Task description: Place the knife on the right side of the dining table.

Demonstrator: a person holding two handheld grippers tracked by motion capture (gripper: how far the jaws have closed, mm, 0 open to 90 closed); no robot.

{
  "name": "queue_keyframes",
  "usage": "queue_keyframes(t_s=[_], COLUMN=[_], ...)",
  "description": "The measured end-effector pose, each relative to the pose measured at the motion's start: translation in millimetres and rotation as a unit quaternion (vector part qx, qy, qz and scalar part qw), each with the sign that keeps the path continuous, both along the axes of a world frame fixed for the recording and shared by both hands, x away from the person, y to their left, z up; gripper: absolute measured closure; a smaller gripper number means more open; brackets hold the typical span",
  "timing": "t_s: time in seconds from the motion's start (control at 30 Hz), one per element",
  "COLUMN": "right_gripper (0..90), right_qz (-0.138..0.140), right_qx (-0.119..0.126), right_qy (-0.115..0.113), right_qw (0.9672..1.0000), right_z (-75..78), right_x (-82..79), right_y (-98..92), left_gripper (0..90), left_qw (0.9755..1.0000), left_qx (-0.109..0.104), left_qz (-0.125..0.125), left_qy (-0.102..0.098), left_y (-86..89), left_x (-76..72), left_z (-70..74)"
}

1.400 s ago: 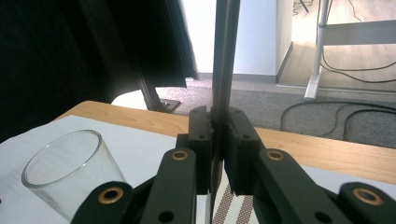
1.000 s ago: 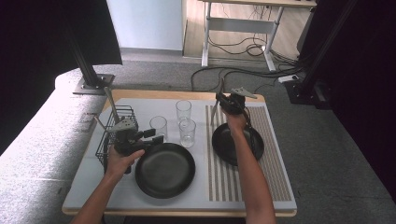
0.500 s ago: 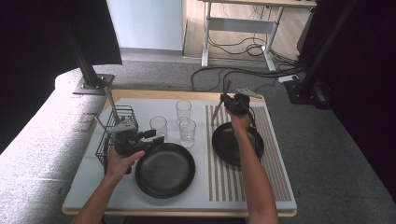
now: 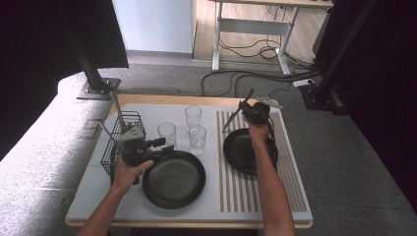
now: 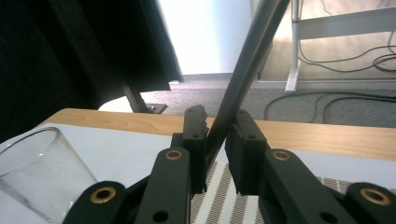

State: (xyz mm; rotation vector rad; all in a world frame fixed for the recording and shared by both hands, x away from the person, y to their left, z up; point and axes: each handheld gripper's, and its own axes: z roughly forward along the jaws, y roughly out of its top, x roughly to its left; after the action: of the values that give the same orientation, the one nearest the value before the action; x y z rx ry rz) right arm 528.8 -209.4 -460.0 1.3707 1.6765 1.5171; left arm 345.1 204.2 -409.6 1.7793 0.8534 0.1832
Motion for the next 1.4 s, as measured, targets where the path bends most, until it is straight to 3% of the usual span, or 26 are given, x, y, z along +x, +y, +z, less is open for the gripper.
queue_keyframes(t_s=[0.2, 0.63, 1.4], right_gripper=[75.9, 72.6, 67.7], right_qz=[-0.013, -0.037, -0.064], right_qx=[-0.009, 0.001, -0.008], right_qy=[0.0, 0.009, 0.032], right_qw=[0.9999, 0.9993, 0.9974], right_z=[-3.1, -13.7, -22.1], right_x=[1.8, 4.4, 7.5], right_y=[-3.5, -15.4, -25.1], left_gripper=[44.5, 44.5, 44.5], left_qw=[1.0, 1.0, 0.9999], left_qx=[-0.001, -0.002, -0.001], left_qz=[-0.001, -0.005, -0.009], left_qy=[0.0, -0.002, -0.006], left_y=[0.5, 1.6, 3.0], left_x=[-0.6, -2.1, -4.9], left_z=[-1.3, -2.1, -1.4])
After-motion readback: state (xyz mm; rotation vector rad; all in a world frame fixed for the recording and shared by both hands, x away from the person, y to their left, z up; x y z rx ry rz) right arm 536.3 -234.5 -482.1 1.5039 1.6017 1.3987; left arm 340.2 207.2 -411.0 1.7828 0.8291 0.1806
